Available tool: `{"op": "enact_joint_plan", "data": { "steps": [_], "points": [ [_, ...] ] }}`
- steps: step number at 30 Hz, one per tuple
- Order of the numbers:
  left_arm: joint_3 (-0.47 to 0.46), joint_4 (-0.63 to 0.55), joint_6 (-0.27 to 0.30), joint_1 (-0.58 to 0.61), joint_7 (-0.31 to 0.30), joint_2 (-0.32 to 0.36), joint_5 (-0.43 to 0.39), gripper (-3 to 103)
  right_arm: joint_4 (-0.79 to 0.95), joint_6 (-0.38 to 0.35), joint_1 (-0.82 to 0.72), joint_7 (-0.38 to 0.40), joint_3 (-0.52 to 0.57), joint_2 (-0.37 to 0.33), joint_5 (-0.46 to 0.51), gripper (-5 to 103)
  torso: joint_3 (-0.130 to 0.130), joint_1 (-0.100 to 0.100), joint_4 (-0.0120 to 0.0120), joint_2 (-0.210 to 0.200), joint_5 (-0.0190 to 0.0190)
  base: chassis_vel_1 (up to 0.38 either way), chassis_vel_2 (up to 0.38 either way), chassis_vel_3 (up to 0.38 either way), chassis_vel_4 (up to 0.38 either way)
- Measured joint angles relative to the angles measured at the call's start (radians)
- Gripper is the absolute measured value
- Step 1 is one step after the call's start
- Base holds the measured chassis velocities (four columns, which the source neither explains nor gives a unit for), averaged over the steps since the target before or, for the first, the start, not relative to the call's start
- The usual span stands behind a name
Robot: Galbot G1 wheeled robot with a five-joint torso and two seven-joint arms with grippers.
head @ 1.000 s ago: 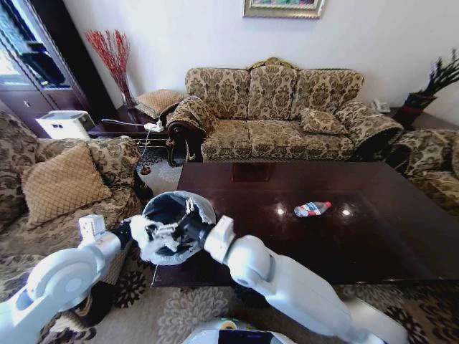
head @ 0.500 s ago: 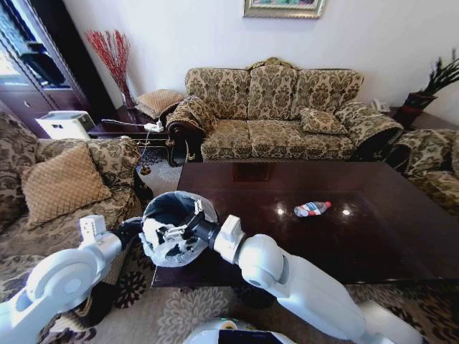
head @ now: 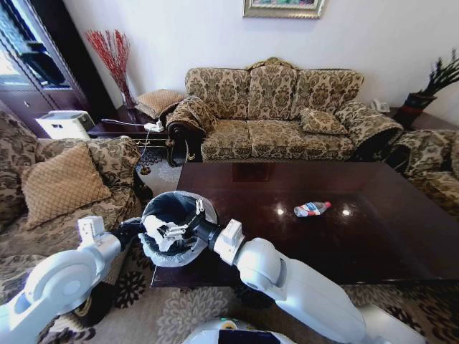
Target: Move to the front of the table and place the trash on the table into the trash bin.
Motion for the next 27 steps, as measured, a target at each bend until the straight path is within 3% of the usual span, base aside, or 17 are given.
{"op": "enact_joint_plan", "data": {
  "steps": [12,18,27],
  "points": [
    [0.001,-0.006,-0.001,0.001,0.0,0.0,-0.005,0,0.013,0.029,-0.011,0.0,0.006,-0.015,-0.005,100,0.0,0.0,-0.0007,0.0,0.0007,-0.101,-0.1,0.102,0.087],
    [0.005,-0.006,-0.001,0.001,-0.001,-0.005,-0.005,0,0.014,0.041,-0.022,0.0,0.011,-0.02,-0.021,100,0.0,0.0,0.0005,0.0,-0.0007,0.02,0.008,-0.009,0.003],
    [0.006,0.001,-0.003,-0.002,-0.001,-0.002,-0.005,0,0.006,0.043,-0.024,0.0,0.014,-0.016,-0.025,100,0.0,0.0,-0.0002,0.0,0.0003,0.072,-0.057,-0.071,0.073]
  ]
}}
